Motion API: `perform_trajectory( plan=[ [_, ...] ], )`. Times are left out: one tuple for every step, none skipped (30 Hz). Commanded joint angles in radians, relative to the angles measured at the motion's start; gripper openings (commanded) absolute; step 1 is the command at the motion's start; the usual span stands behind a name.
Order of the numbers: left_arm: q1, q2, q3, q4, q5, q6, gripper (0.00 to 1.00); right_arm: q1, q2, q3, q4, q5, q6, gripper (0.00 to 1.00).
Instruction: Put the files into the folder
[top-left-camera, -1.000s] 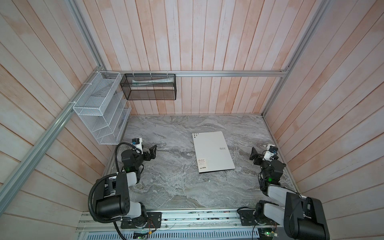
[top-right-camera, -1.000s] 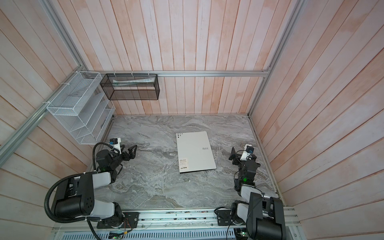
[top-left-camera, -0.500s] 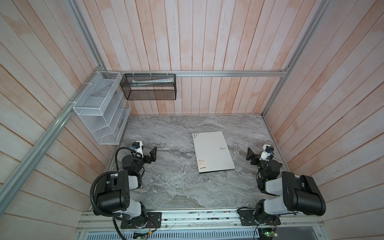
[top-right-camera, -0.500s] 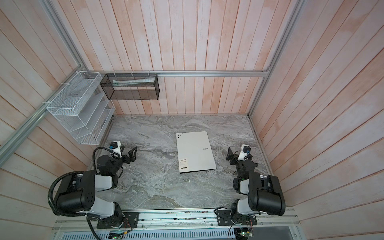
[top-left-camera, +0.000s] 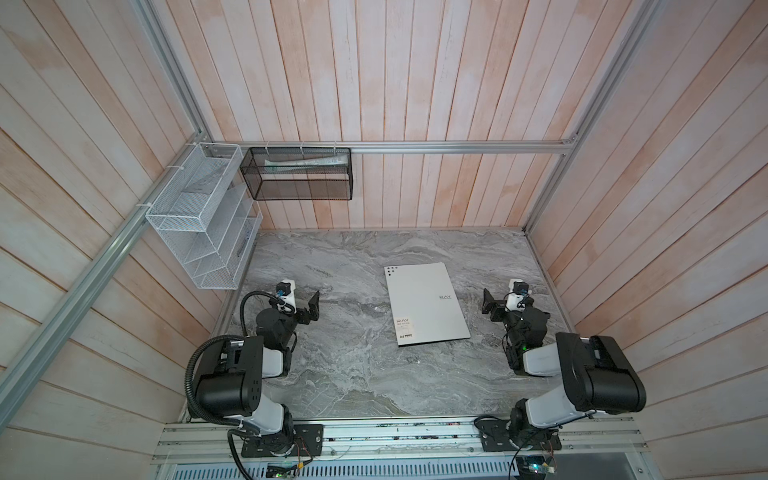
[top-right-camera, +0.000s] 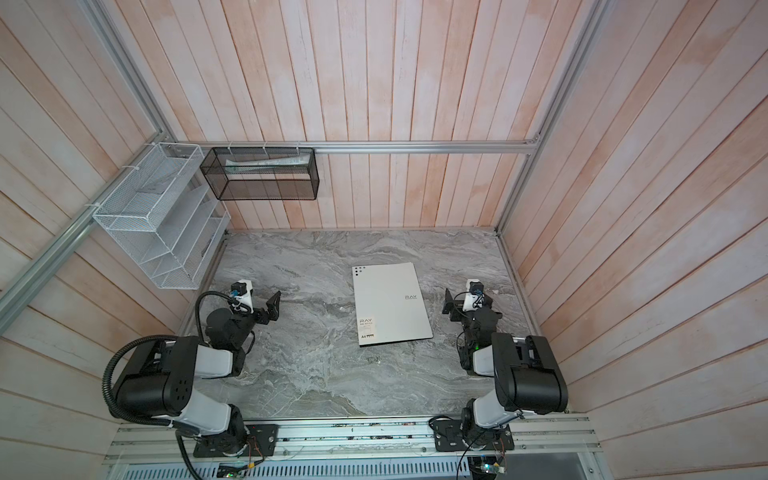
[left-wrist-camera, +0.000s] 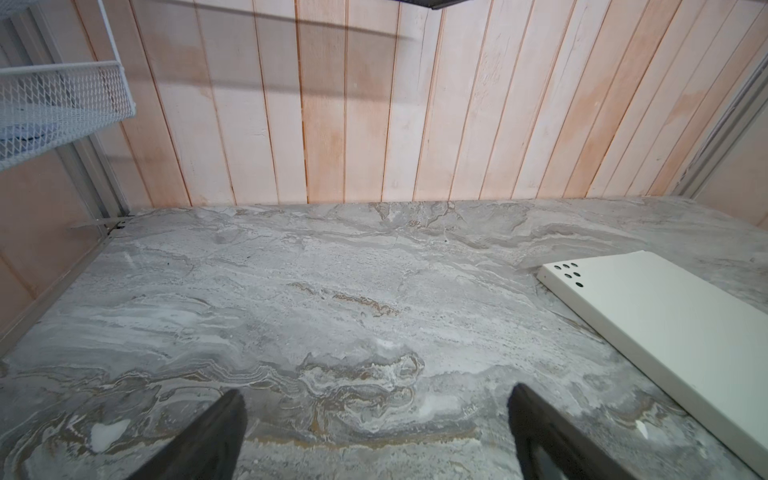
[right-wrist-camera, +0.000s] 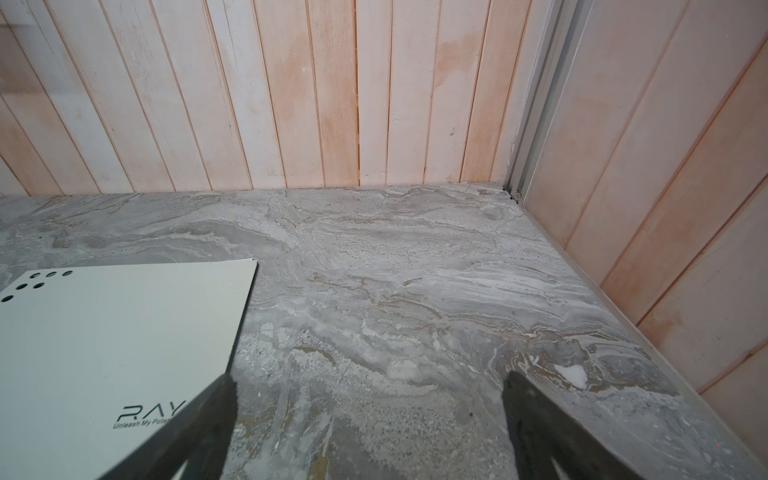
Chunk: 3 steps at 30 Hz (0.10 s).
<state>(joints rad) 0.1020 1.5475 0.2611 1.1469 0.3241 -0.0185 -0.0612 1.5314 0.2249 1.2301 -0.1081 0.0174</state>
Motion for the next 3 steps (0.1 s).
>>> perform_trajectory(
  plan=[
    [0.0, -0.005, 0.016, -0.009, -0.026, 0.01, 1.0, -0.001, -0.012, 0.023, -0.036, 0.019, -0.008, 0.98],
    [-0.001, -0.005, 0.016, -0.011, -0.029, 0.01, 1.0, -0.002, -0.011, 0.024, -0.036, 0.021, -0.007, 0.98],
    [0.0, -0.004, 0.015, -0.008, -0.03, 0.01, 1.0, -0.002, -0.013, 0.021, -0.032, 0.021, -0.008, 0.98]
  ],
)
